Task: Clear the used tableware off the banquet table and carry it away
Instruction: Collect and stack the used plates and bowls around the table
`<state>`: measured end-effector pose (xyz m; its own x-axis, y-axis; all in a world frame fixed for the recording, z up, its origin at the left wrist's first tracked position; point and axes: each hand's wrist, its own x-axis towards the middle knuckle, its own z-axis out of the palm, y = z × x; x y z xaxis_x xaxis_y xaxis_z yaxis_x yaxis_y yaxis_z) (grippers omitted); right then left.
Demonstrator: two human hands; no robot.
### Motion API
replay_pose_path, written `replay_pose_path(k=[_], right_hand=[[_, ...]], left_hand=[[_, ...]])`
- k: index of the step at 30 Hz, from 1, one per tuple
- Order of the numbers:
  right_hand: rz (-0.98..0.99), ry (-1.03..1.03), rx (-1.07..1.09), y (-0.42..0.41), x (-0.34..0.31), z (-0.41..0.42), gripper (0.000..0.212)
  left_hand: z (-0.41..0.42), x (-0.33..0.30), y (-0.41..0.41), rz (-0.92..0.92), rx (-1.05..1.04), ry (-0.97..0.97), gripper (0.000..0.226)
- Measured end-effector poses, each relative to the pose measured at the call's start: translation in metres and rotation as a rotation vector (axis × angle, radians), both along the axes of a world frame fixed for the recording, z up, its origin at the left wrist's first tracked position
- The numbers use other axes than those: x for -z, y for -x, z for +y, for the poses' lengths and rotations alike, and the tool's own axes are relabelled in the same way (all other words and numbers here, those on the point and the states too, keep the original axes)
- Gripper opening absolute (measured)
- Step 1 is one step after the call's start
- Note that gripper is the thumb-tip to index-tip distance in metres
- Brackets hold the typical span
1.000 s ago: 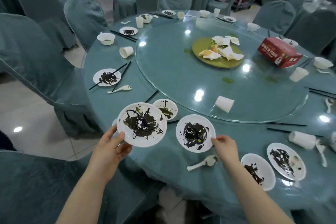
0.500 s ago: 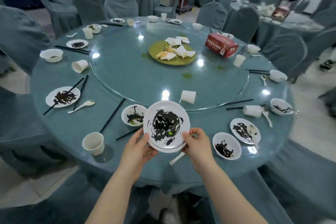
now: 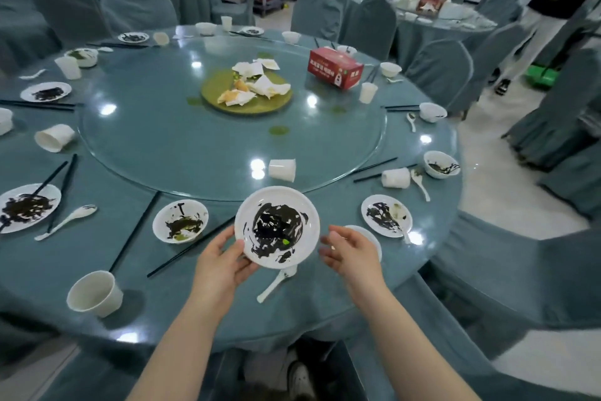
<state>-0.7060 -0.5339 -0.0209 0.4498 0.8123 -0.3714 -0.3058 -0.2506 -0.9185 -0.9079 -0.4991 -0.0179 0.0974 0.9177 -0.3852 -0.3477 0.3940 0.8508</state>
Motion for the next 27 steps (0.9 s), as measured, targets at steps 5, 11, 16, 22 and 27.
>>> replay_pose_path(k=[5, 11, 16, 22, 27], right_hand=[[-0.134, 0.120, 0.121, -0.076, 0.027, -0.001, 0.009], [-0.364, 0.423, 0.284, -0.171, 0.085, 0.004, 0.030], [-0.480, 0.557, 0.267, -0.207, 0.110, 0.023, 0.042], [-0.530, 0.496, 0.112, -0.221, 0.115, 0.036, 0.009], [-0.539, 0.369, -0.153, -0.208, 0.113, 0.042, 0.015]], left_hand=[[0.022, 0.000, -0.019, 0.013, -0.015, 0.002, 0.034], [0.047, 0.003, -0.050, 0.058, -0.047, 0.053, 0.036], [0.062, 0.003, -0.080, 0.073, -0.081, 0.064, 0.032], [0.072, 0.007, -0.108, 0.115, -0.081, 0.094, 0.036], [0.073, 0.012, -0.119, 0.133, -0.092, 0.104, 0.031]])
